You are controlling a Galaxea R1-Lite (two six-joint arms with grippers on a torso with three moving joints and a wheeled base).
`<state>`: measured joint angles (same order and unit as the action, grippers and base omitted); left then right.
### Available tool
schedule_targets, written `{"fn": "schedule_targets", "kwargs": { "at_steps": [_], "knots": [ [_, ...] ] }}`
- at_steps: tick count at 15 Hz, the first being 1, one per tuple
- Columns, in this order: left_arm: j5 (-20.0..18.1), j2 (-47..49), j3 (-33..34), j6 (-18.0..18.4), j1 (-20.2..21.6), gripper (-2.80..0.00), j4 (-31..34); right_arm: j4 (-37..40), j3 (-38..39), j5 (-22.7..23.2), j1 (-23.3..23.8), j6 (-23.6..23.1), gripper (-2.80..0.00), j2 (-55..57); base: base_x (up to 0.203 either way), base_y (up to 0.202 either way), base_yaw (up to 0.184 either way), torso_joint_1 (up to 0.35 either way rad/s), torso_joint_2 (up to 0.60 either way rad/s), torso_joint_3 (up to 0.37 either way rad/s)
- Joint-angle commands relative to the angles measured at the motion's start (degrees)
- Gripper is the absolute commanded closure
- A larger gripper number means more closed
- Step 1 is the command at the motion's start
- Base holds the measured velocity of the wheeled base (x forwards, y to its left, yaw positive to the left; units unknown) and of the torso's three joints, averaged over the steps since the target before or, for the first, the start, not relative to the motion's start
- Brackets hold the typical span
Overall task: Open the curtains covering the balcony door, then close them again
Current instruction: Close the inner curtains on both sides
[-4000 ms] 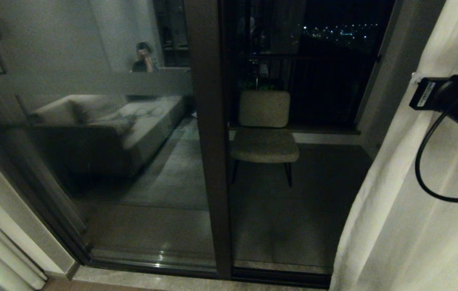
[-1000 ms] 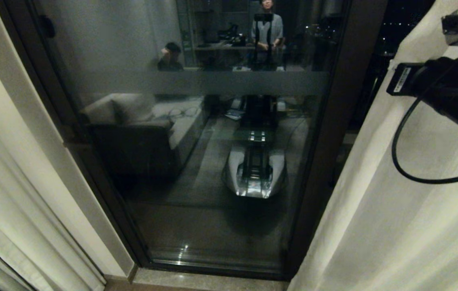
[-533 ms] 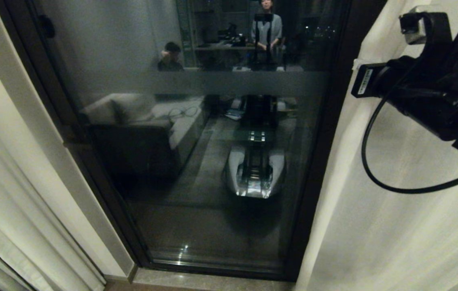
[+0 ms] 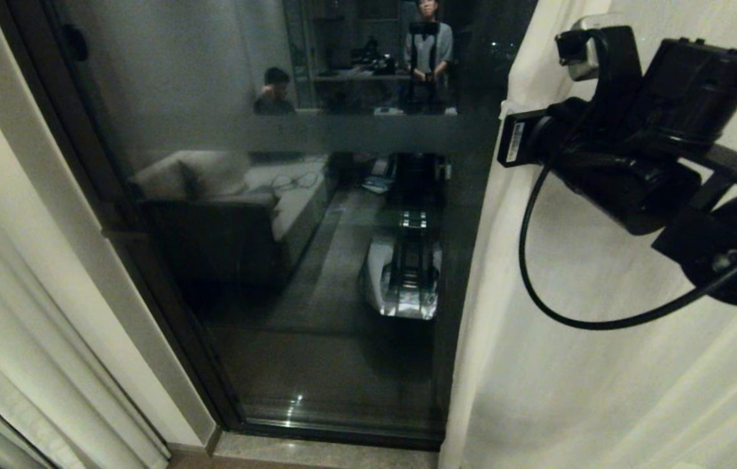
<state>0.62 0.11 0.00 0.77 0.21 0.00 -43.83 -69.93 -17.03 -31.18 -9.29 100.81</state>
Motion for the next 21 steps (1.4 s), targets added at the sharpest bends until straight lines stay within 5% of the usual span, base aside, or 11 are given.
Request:
{"fn": "schedule_targets", "kwargs": {
  "at_steps": [1, 13, 21],
  "knots": [
    [0.00, -0.02, 0.00, 0.02, 0.06, 0.00, 0.00, -0.22, -2.43, -0.17, -1.86, -0.11, 0.00, 3.44, 0.000, 0.000, 0.000, 0.000, 0.00, 0.000],
    [0.00, -0.02, 0.00, 0.02, -0.03, 0.00, 0.00, -2.56, -6.94, -0.81, -6.72, -1.18, 0.00, 10.52, 0.000, 0.000, 0.000, 0.000, 0.00, 0.000],
    [0.00, -0.02, 0.00, 0.02, -0.03, 0.00, 0.00, -2.76, -10.01, -0.81, 1.19, -1.11, 0.00, 11.81, 0.000, 0.000, 0.000, 0.000, 0.00, 0.000]
  ]
}}
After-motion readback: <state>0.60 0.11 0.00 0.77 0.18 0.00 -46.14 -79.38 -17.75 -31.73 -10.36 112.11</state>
